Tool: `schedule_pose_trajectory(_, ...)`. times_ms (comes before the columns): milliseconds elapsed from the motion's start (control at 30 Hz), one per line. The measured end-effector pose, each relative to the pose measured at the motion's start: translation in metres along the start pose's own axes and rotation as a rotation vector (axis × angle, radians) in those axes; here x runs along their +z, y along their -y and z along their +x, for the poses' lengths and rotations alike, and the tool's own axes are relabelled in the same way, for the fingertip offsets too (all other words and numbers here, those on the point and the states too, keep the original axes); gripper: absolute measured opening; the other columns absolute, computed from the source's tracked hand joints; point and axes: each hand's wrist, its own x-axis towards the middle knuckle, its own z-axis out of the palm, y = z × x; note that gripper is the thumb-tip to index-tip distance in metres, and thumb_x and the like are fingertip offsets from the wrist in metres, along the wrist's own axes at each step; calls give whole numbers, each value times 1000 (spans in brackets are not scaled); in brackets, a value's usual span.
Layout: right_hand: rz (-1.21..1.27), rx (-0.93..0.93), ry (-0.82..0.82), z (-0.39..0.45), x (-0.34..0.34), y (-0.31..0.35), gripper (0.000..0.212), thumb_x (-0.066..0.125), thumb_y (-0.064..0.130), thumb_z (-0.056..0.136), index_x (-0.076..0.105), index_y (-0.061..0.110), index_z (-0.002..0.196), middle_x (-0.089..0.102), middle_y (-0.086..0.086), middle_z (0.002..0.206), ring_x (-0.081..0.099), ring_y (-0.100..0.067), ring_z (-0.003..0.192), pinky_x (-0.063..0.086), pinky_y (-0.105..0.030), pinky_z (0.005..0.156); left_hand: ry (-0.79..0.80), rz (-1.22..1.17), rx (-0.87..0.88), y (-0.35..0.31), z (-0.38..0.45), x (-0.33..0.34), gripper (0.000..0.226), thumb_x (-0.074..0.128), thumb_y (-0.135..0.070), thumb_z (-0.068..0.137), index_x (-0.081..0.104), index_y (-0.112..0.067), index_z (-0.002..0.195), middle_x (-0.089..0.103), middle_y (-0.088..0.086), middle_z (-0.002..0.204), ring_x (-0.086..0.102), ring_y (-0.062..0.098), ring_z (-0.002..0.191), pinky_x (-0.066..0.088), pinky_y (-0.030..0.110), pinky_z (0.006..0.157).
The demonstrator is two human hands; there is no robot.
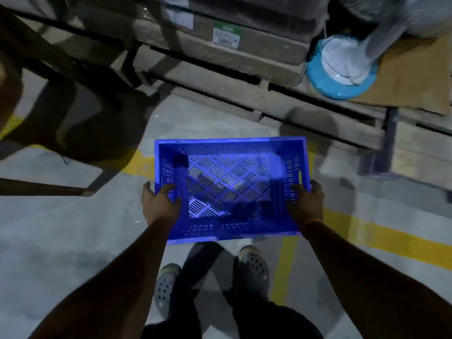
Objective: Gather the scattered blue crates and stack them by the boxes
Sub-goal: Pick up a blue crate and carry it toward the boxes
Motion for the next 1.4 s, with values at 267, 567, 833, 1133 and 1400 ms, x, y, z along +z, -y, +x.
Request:
schedule_pose_trajectory(267, 178, 146, 58, 61, 25, -17, 23, 71, 16, 79, 75, 22, 101, 63, -18, 115, 66, -36, 89, 51, -33, 85, 33, -121, 0, 40, 44, 33, 33, 69, -24, 84, 72, -31, 117, 60, 19, 94, 62, 34, 70, 56, 40, 80)
schedule_pose_trajectory(567, 230, 70, 183, -31, -46, 25, 18, 69, 8, 81, 77, 19, 92, 72, -17, 84, 63, -29, 71, 48, -33, 71, 13, -321, -116, 52, -40, -86, 26, 68, -14, 87, 75, -22, 110, 73, 11, 82, 67, 24, 67, 45, 26, 59)
schedule_pose_trajectory(833, 71, -192, 290, -171, -155, 107, 18, 73, 13, 80, 74, 31, 79, 72, 6, 72, 67, -13, 72, 51, -27, 77, -103, -369, -291, 92, -200, -264, 21, 69, -16, 87, 77, -21, 106, 74, 9, 81, 60, 10, 64, 44, 22, 60)
schedule_pose_trajectory(1133, 46, -474, 368, -315, -220, 233, 13, 70, 20, 75, 77, 24, 86, 71, -8, 77, 63, -17, 74, 46, -16, 62, -310, -440, -434, 169, -353, -396, 9, 70, -29, 89, 75, -22, 92, 67, 4, 73, 59, 20, 68, 37, 25, 64)
schedule_pose_trajectory(1400, 53, -741, 464, -405, -198, 369, 36, 68, 0, 81, 77, 33, 70, 66, -2, 60, 50, -9, 46, 43, -29, 58, -439, -478, -549, 287, -434, -482, 11, 70, -35, 87, 76, -31, 96, 69, 3, 79, 64, 23, 81, 42, 28, 72)
